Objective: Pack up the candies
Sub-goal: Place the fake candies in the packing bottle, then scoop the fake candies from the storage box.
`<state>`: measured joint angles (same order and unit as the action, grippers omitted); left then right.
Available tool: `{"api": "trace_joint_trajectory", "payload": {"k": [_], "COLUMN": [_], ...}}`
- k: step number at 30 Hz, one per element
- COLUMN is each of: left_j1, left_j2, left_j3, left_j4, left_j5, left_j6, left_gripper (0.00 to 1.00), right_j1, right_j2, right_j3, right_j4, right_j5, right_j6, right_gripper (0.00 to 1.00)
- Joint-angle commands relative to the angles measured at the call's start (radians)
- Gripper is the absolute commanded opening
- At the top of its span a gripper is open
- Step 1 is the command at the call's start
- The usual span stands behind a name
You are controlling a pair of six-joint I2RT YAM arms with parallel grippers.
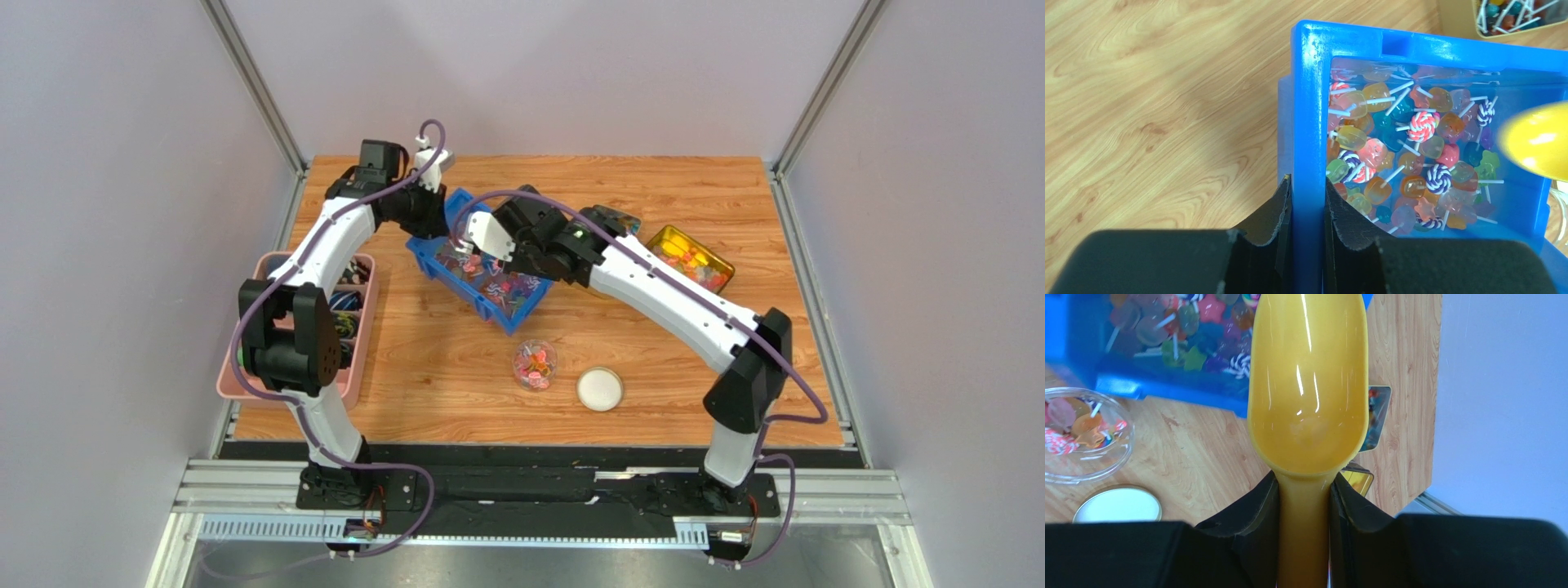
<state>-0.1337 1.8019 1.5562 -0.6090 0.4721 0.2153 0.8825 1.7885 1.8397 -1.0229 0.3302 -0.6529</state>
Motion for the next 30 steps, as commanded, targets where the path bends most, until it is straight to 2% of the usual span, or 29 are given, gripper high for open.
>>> {"api": "trace_joint_trajectory", "payload": {"k": [1, 13, 19, 26, 30], "left_j1": [-0.012, -0.047, -0.052, -0.053, -0.053], "left_j2": [-0.11, -0.156, -0.165, -0.182, -0.184], "left_j3": [0.015, -0.007, -0.021, -0.042, -0.051], "left_j4": [0.08, 0.118, 0.13, 0.14, 0.144], "left_j5": [0.017, -0.023, 0.031, 0.059, 0.042], "left_j6": [-0.017, -0.036, -0.05, -0.048, -0.047], "left_gripper": [0.0, 0.0, 0.0, 0.0, 0.0], "right_j1": [0.022, 0.072, 0.072, 0.073, 0.07], "right_j2": [0.08, 0.227, 0.319, 0.302, 0.304], "right_j3": [0.09, 0.064, 0.125, 0.116, 0.124], "right_j4": [-0.003, -0.035, -0.071, 0.017, -0.035], "right_j5": [0.136, 0.277, 0.176, -0.018, -0.048], "right_j6": [-0.036, -0.105, -0.065, 0.001, 0.03], "right_gripper": [0.0, 0.0, 0.0, 0.0, 0.0]}}
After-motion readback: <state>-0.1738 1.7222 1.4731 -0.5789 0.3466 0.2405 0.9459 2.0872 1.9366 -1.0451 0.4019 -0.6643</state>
